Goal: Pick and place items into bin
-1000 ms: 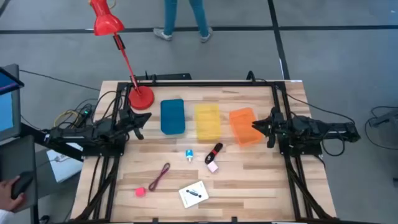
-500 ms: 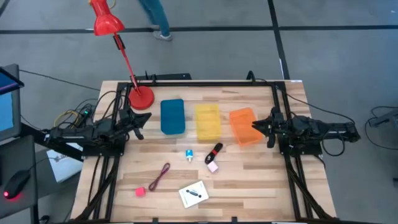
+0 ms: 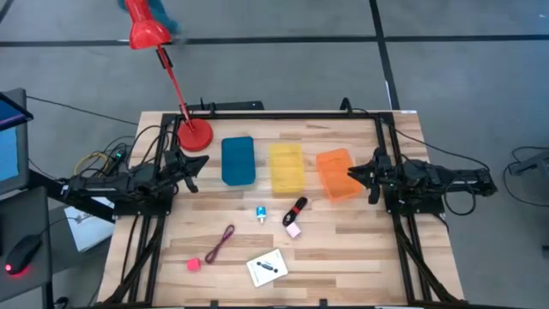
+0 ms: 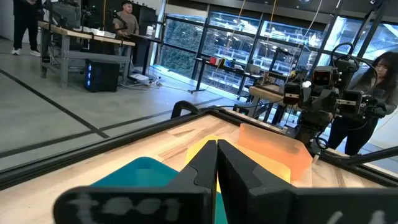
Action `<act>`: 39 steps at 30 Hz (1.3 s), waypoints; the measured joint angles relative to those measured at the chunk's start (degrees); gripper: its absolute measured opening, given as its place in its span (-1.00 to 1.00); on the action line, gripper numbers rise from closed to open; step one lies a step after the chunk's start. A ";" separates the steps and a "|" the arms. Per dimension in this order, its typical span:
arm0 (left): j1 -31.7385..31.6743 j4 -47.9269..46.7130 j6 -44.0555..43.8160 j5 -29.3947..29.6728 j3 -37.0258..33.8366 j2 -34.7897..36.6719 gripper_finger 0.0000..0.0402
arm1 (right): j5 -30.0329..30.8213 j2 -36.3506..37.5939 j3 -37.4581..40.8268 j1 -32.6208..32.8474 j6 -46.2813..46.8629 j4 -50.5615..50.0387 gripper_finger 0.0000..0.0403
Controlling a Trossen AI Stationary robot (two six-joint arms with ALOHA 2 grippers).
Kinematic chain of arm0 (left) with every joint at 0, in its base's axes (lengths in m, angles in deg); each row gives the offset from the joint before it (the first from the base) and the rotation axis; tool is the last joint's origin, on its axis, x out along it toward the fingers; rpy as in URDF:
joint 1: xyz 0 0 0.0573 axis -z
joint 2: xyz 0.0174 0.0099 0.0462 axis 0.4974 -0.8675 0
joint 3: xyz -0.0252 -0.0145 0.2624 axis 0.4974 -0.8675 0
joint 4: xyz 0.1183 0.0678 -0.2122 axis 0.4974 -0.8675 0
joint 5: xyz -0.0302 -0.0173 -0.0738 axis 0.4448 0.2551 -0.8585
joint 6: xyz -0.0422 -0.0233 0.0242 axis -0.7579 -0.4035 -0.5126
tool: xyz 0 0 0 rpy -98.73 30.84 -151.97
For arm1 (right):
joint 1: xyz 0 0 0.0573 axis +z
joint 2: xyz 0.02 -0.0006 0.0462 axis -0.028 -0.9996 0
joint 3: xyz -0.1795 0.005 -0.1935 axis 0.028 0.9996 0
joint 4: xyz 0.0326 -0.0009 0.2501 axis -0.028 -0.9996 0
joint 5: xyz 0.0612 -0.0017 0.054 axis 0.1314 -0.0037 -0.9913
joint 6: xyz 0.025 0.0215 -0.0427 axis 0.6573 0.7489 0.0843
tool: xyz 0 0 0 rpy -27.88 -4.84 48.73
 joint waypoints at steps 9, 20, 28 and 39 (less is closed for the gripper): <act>-0.02 -0.01 0.02 0.00 0.00 0.00 -1.00 | 0.00 0.00 0.00 0.00 0.00 -0.01 -0.65; -0.02 0.00 0.01 0.00 0.00 0.02 -1.00 | 0.00 0.02 0.00 0.00 0.00 -0.01 -0.65; -0.02 6.09 1.60 10.61 -0.08 0.07 -1.00 | 0.00 0.02 0.00 0.00 0.00 -0.02 -0.65; -0.02 7.56 4.72 19.60 -0.07 0.07 -1.00 | 0.00 0.00 0.00 0.00 0.00 0.00 -0.65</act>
